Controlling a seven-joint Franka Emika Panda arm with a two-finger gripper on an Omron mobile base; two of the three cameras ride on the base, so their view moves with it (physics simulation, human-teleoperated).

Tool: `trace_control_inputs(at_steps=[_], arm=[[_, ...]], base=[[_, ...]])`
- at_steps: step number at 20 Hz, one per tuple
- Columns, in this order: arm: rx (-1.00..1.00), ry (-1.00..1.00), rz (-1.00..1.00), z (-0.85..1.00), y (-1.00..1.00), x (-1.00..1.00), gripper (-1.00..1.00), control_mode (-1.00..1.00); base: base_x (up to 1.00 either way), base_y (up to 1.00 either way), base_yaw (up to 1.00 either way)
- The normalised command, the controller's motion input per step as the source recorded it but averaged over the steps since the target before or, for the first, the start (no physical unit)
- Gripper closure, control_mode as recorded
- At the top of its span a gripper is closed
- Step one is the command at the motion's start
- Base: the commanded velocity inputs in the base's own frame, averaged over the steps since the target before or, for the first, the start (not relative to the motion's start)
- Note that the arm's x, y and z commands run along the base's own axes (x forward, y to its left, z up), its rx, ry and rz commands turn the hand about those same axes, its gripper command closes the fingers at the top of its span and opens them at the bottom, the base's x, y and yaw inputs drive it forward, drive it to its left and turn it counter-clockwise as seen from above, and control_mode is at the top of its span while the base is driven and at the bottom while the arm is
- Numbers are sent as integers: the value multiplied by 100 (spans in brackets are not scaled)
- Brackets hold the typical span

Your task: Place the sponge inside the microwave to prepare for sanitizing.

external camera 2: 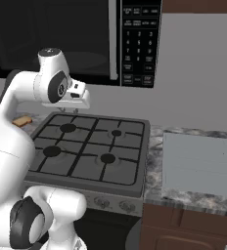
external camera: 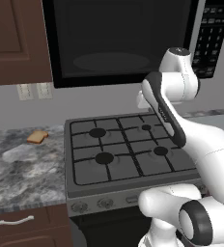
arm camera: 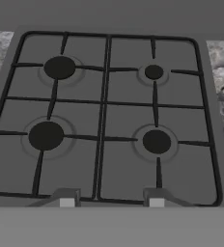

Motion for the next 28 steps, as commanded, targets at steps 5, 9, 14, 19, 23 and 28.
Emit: trace_control_inputs(at_steps=[5,9,14,19,23,28], arm=[[0,0,0,0,0,-2,-100,-100],[0,3,-5,-6,-9,-2,-100,-100],[0,-5,-7,0,-25,-27,-100,-100],[3,-27,-19,31,-39,-61,-100,-100],[3,-45,-14,59,-28,-75,-100,-100],[0,-51,-4,93,-28,-59,-100,-100]], base=[[0,0,0],[0,0,0],[0,0,0],[0,0,0],[0,0,0],[0,0,0]])
